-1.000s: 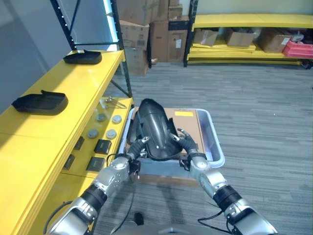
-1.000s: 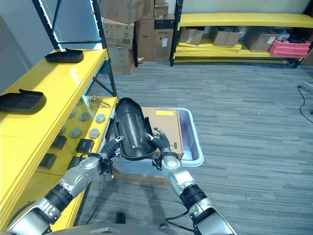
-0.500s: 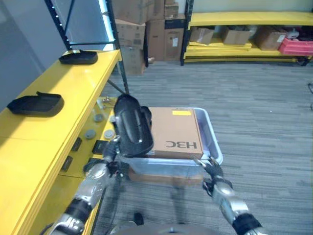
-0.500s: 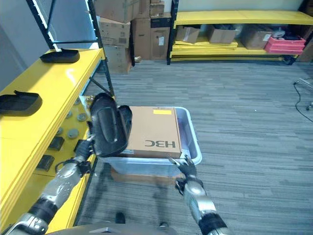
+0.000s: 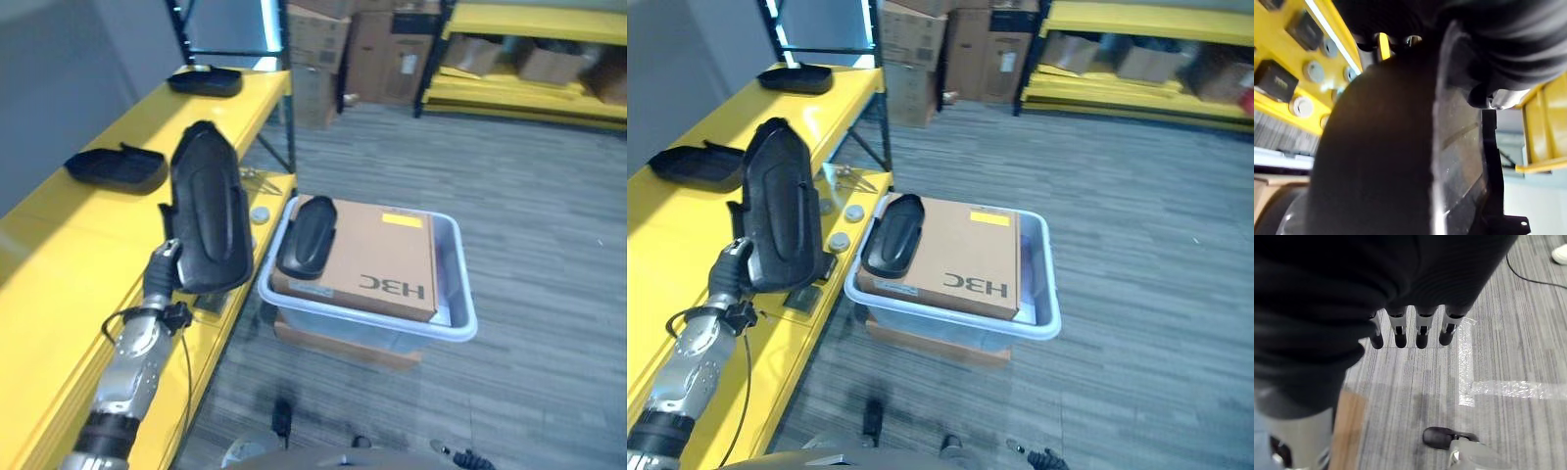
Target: Move parts from the plastic box to the shelf.
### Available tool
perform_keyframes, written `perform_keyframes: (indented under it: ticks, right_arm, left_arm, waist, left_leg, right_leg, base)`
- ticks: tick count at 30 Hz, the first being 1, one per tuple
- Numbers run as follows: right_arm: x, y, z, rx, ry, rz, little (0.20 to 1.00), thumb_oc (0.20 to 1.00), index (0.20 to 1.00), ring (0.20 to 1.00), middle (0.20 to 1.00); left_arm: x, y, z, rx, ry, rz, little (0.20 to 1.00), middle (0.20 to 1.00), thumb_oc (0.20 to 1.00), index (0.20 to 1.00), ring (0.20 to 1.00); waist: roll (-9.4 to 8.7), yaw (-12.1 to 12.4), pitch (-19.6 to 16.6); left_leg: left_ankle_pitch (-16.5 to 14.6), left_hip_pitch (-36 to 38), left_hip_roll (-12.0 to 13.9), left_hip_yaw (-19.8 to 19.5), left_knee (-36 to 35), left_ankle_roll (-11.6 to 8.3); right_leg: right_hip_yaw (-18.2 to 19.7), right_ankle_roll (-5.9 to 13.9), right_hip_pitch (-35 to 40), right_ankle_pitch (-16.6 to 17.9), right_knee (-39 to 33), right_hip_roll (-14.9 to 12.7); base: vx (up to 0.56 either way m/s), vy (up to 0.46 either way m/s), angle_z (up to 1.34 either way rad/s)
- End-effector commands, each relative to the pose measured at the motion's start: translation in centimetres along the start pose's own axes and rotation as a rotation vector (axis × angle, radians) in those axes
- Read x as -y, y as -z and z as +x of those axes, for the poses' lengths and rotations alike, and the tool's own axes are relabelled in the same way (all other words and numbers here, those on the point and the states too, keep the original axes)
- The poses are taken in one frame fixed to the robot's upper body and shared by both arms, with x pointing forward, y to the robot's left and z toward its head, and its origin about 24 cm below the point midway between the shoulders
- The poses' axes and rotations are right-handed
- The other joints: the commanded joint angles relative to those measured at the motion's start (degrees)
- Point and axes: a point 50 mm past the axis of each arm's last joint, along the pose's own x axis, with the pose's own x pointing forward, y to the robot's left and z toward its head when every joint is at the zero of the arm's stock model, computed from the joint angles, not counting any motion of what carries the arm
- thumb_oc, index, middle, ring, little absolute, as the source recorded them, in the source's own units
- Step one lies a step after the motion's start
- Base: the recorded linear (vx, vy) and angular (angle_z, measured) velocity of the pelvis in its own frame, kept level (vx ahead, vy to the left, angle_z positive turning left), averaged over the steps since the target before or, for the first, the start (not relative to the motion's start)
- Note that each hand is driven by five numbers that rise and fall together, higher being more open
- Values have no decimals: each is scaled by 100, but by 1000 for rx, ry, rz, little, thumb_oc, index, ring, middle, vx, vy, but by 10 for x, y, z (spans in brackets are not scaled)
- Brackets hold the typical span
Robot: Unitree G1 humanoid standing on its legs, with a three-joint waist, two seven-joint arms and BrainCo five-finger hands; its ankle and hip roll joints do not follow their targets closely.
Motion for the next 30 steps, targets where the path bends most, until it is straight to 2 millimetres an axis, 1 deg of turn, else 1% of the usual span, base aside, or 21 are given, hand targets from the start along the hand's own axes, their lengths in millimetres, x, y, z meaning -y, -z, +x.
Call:
perform_keyframes:
  ticks: [1,3,4,5,6,7,10,12,14,16,17,19,21,22,24,25,26,27,28,29,30]
  right_arm:
    - [-16,-21,0,92,-65,-145,1000,1000,1000,1000,1000]
    - [-16,-16,0,85,-61,-217,1000,1000,1000,1000,1000]
    - [-15,-10,-1,77,-52,-210,1000,1000,1000,1000,1000]
    - [-14,-8,-1,78,-48,-212,1000,1000,1000,1000,1000]
    - [-13,1,-2,59,-31,-177,1000,1000,1000,1000,1000]
    - [-13,6,-3,46,-25,-166,1000,1000,1000,1000,1000]
    - [-16,9,-3,30,-28,-170,1000,1000,1000,1000,1000]
    - [-18,10,-3,28,-33,-210,1000,1000,1000,1000,1000]
    - [-19,11,-3,30,-37,-253,1000,1000,1000,1000,1000]
    - [-21,8,-2,37,-42,-269,1000,1000,1000,1000,1000]
    - [-21,8,-2,37,-42,-269,1000,1000,1000,1000,1000]
    - [-26,1,-2,63,-53,-264,1000,1000,1000,1000,1000]
    - [-29,-4,-2,76,-56,-241,1000,1000,1000,1000,1000]
    - [-31,-9,-2,87,-58,-194,1000,1000,1000,1000,1000]
    - [-33,-12,-2,96,-57,-149,1000,1000,1000,1000,1000]
    - [-33,-12,-2,97,-55,-131,1000,1000,1000,1000,1000]
    - [-33,-15,-2,101,-52,-104,1000,1000,1000,1000,1000]
    - [-33,-17,-2,104,-53,-89,1000,1000,1000,1000,1000]
    - [-33,-18,-2,107,-59,-76,1000,1000,1000,1000,1000]
    - [-33,-20,-2,119,-65,-62,1000,1000,1000,1000,1000]
    - [-31,-22,-2,141,-68,-53,1000,1000,1000,1000,1000]
  left_arm:
    - [-5,-61,12,292,-11,-23,200,200,200,200,200]
    - [-9,-63,10,308,-31,-21,200,200,200,200,200]
    - [-9,-63,10,307,-9,-25,200,200,200,200,200]
    - [-9,-62,10,307,-9,-29,200,200,200,200,200]
    - [-7,-58,10,306,25,-33,200,200,200,200,200]
    - [-7,-56,11,306,26,-28,200,200,200,200,200]
    - [-4,-52,11,308,21,-33,200,200,200,200,200]
    - [-6,-51,10,309,7,-28,200,200,200,200,200]
    - [-9,-49,7,305,-11,-11,200,200,200,200,200]
    - [-13,-48,3,299,-21,2,200,200,200,200,200]
    - [-13,-48,3,299,-21,2,200,200,200,200,200]
    - [-21,-50,-1,304,-12,35,200,200,200,200,200]
    - [-22,-53,-1,307,2,54,200,200,200,200,200]
    - [-21,-54,1,300,29,50,200,200,200,200,200]
    - [-19,-55,4,294,50,67,200,200,200,200,200]
    - [-17,-55,6,292,58,74,200,200,200,200,200]
    - [-15,-55,6,290,67,74,200,200,200,200,200]
    - [-14,-56,7,293,70,74,200,200,200,200,200]
    - [-12,-57,9,299,70,76,200,200,200,200,200]
    - [-8,-61,12,311,73,74,200,200,200,200,200]
    - [-1,-66,15,326,80,71,200,200,200,200,200]
  waist:
    - [-353,120,95]
    - [-341,171,136]
    - [-329,166,179]
    - [-321,146,173]
    - [-282,36,206]
    - [-276,-39,198]
    - [-224,-124,187]
    - [-192,-107,182]
    - [-177,4,164]
    - [-180,162,127]
    - [-180,162,127]
    - [-202,384,51]
    - [-219,459,21]
    - [-230,472,-5]
    - [-218,382,6]
    - [-208,314,25]
    - [-170,165,85]
    - [-160,70,127]
    - [-142,-37,171]
    - [-83,-145,232]
    - [-82,-235,294]
  left_leg:
    - [-477,2,35,17,183,-155]
    - [-399,-169,115,145,227,-238]
    - [-344,-247,230,444,252,-284]
    - [-301,-327,278,561,272,-298]
    - [-164,-431,508,1394,279,-340]
    - [-190,-383,598,1751,239,-407]
    - [-57,-446,722,2444,227,-390]
    - [5,-484,733,2671,214,-382]
    - [-15,-560,656,2640,264,-346]
    - [-162,-604,527,2514,388,-252]
    - [-162,-604,527,2514,388,-252]
    - [-511,-634,227,2323,607,-9]
    - [-651,-655,89,2260,735,118]
    - [-815,-665,-100,2161,873,312]
    - [-994,-584,-314,2061,918,533]
    - [-1079,-522,-403,1998,935,620]
    - [-1171,-358,-508,1877,896,719]
    - [-1209,-267,-571,1796,858,744]
    - [-1217,-178,-598,1685,818,725]
    - [-1090,-112,-521,1611,746,683]
    - [-1077,-10,-479,1425,670,577]
  right_leg:
    - [136,317,-262,32,-17,-499]
    - [-98,306,-231,21,-41,-512]
    - [-325,302,-175,-10,-34,-541]
    - [-444,298,-178,-2,-41,-553]
    - [-911,311,-121,-19,9,-614]
    - [-1078,352,-50,-122,62,-648]
    - [-1485,325,-54,-209,247,-711]
    - [-1608,307,-35,-244,314,-730]
    - [-1658,281,8,-328,397,-760]
    - [-1678,266,58,-430,498,-818]
    - [-1678,266,58,-430,498,-818]
    - [-1661,308,172,-653,743,-982]
    - [-1648,348,214,-801,973,-1066]
    - [-1527,408,109,-860,1676,-1246]
    - [-1225,524,-313,-625,2742,-1485]
    - [-1025,571,-522,-481,3216,-1514]
    - [-629,616,-951,-281,3811,-1445]
    - [-386,624,-1244,-219,3954,-1351]
    - [-228,589,-1424,-183,3879,-1232]
    - [-161,444,-1581,15,3439,-1114]
    - [-33,421,-1564,70,2708,-1108]
  base:
    - [-91,-84,70]
    - [-90,-42,80]
    - [-74,-9,86]
    - [-105,25,131]
    - [-22,53,173]
    - [-4,75,216]
    - [41,113,152]
    - [105,147,87]
    - [182,169,74]
    - [175,145,48]
    - [183,178,36]
    - [220,218,33]
    - [197,191,35]
    - [260,270,33]
    - [253,270,49]
    - [211,202,80]
    - [172,139,70]
    - [147,69,54]
    - [45,-81,53]
    - [45,-234,64]
    - [43,-367,66]
